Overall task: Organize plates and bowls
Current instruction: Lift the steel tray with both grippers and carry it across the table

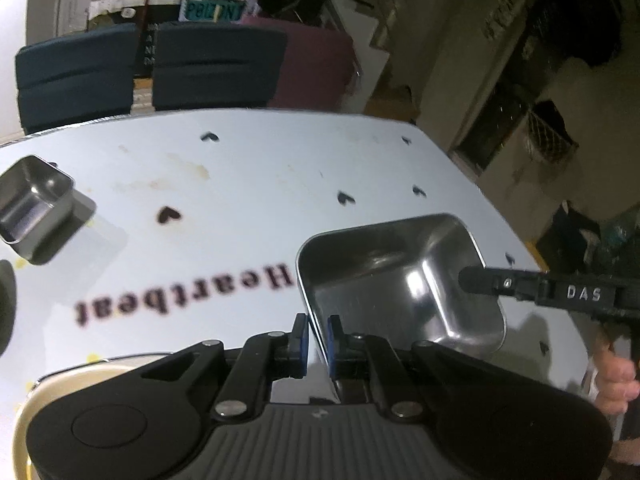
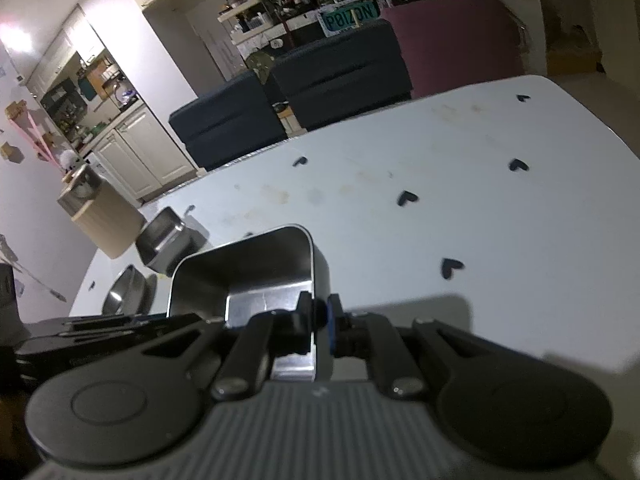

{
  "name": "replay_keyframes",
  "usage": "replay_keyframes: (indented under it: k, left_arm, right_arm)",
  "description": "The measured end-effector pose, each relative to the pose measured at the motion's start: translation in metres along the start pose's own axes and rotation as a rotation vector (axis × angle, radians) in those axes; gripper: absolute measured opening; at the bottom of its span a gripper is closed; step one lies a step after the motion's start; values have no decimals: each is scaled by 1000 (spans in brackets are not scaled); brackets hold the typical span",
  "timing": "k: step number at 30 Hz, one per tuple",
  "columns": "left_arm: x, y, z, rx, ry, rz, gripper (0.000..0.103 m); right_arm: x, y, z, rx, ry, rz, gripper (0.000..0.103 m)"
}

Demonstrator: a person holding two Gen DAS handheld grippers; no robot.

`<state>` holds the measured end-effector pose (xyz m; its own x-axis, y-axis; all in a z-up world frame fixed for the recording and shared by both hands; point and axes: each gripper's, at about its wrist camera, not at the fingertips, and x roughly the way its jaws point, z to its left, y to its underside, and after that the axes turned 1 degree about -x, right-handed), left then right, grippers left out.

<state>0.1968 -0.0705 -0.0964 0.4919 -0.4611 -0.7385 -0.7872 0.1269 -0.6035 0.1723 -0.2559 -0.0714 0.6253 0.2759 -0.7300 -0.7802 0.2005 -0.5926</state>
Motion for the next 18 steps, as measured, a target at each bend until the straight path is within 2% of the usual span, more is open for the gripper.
replay_keyframes:
  k: [18]
  left_arm:
    - [46,17,-28,109,2,149,11]
  right_arm:
    - [-1,15,-25,-26,105,95,9]
